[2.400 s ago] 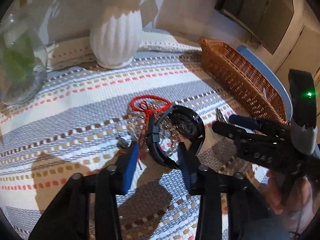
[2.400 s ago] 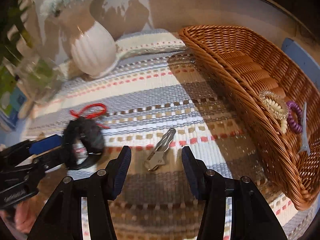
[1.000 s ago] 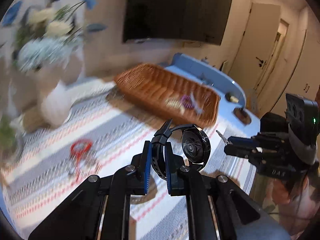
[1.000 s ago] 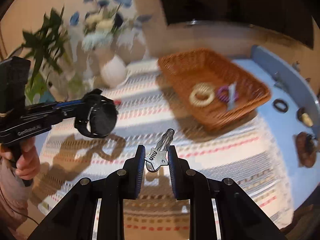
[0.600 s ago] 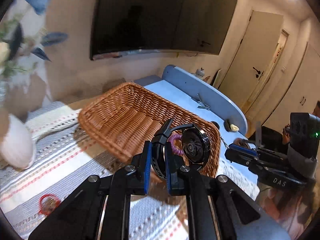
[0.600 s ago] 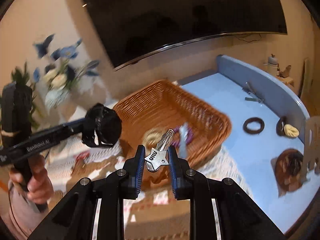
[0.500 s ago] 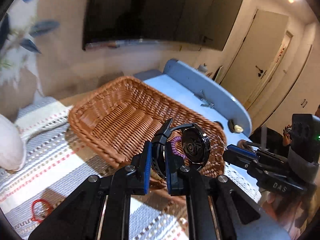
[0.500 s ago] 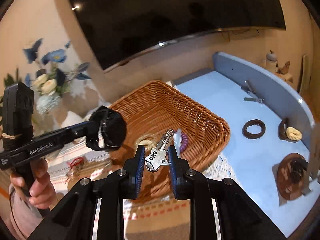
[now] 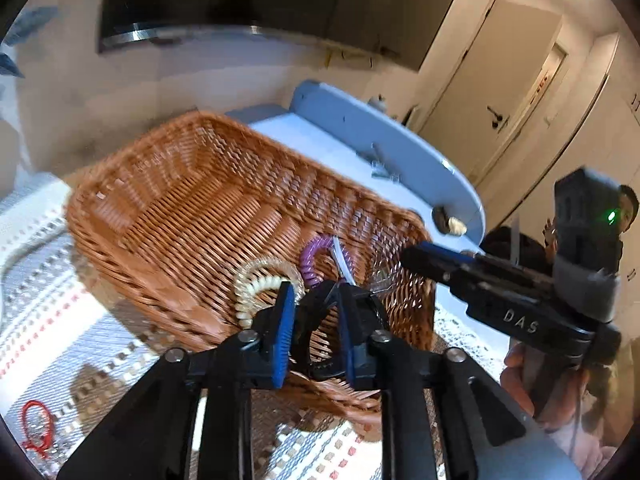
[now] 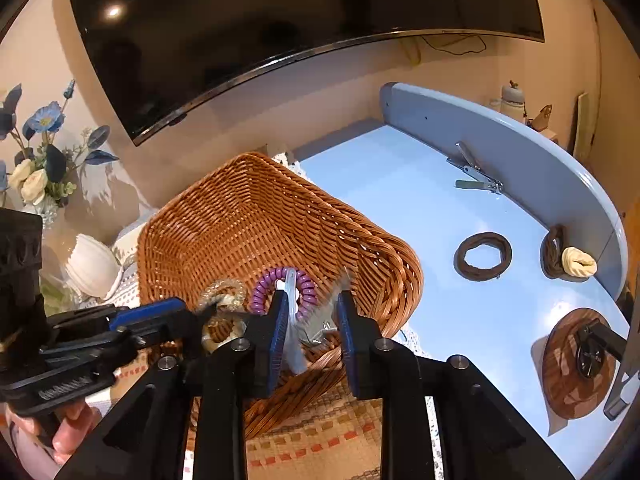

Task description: Organize jewelry

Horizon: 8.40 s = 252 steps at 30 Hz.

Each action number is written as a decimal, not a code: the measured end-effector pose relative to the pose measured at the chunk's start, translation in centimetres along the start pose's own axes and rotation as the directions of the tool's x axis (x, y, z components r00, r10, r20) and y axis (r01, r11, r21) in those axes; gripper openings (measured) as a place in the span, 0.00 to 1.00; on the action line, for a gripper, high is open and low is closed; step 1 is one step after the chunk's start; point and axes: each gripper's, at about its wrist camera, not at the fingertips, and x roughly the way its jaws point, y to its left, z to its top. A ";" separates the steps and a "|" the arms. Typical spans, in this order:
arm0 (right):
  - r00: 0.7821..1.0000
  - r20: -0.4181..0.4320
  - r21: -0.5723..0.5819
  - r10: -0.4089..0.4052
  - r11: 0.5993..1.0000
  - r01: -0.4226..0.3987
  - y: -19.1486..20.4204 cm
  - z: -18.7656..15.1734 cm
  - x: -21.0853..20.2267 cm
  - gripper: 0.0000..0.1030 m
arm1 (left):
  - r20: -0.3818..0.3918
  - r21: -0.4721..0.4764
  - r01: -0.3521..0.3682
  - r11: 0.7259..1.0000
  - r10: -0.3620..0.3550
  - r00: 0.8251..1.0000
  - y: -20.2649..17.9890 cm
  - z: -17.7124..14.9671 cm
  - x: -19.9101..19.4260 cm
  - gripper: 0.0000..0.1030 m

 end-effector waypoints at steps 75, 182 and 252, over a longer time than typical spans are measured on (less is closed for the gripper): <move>0.967 -0.157 -0.348 0.199 0.905 -0.243 22.0 -8.8 1.4 0.04 | 0.006 -0.366 -0.180 0.913 0.196 0.981 21.6 -16.7 -14.9 0.33; 0.991 0.097 -0.082 0.089 0.993 -0.081 5.0 3.5 -4.9 0.04 | 0.151 0.023 0.077 0.997 -0.080 0.985 2.0 5.8 -5.9 0.05; 0.957 -0.289 -0.367 0.005 0.923 -0.116 27.5 -9.3 12.0 0.33 | -0.029 -0.226 -0.485 0.844 0.492 0.870 14.1 -20.4 -13.9 0.42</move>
